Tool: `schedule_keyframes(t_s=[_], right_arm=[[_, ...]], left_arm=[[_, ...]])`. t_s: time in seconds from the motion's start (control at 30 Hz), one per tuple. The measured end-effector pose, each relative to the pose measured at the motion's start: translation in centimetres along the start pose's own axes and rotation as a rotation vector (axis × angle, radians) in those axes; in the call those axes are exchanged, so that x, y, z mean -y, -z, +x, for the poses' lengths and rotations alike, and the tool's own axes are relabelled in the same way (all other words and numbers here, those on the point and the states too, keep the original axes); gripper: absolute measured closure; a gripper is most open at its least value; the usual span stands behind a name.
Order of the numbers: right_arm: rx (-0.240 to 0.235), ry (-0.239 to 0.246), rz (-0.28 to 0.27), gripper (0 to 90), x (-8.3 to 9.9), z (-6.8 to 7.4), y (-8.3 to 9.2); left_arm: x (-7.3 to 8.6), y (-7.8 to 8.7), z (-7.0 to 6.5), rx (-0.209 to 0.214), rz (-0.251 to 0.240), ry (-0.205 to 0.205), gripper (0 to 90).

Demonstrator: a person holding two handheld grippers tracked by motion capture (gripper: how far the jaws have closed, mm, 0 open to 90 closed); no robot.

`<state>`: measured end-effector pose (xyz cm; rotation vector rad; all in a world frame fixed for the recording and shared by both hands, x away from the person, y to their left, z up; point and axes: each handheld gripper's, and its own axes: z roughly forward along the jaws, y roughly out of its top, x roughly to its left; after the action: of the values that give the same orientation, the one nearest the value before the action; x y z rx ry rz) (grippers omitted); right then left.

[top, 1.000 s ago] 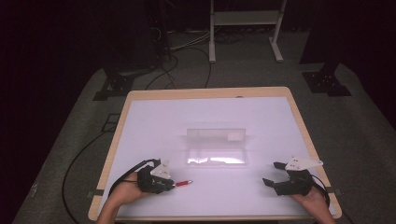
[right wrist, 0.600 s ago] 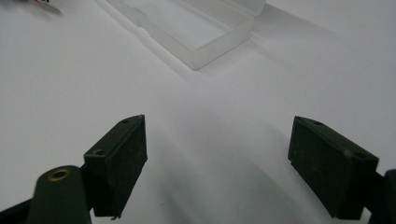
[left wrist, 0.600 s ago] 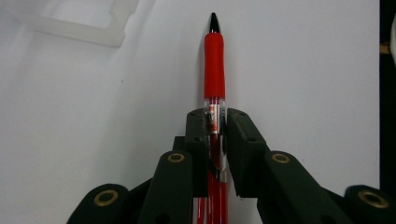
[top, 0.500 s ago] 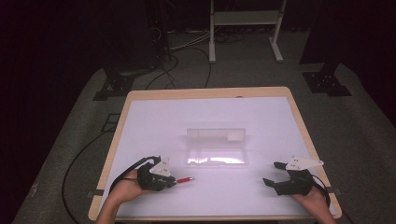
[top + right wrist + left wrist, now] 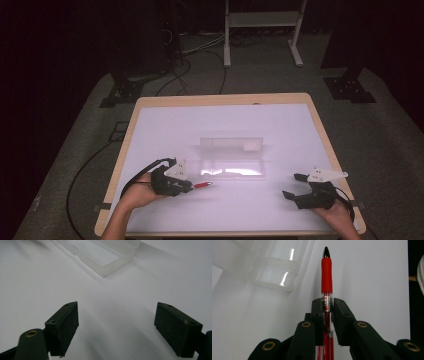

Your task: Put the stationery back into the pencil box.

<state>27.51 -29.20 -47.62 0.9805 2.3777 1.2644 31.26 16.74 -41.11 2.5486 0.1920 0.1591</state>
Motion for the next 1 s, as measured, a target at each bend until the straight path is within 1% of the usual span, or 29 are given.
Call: schedule_keyframes(t_s=[0.33,0.67,0.77,0.87,1.0], right_arm=[[0.001,-0.006,-0.007,18.9,0.0,0.0,0.1],[0.007,-0.005,-0.003,18.9,0.0,-0.1,0.2],[0.008,-0.003,-0.002,18.9,0.0,-0.1,0.2],[0.011,0.0,0.0,19.0,-0.1,-0.1,0.2],[0.013,0.003,-0.004,19.0,0.0,-0.1,0.3]], left_arm=[[-1.5,-0.4,0.9,0.011,0.012,-0.016,78.8],[-2.9,-0.2,1.8,-0.001,0.019,-0.037,78.8],[-3.3,0.0,2.0,-0.007,0.012,-0.042,78.8],[-3.5,0.4,2.4,-0.012,-0.013,-0.027,78.8],[-3.8,0.6,2.8,-0.016,-0.017,-0.032,78.8]])
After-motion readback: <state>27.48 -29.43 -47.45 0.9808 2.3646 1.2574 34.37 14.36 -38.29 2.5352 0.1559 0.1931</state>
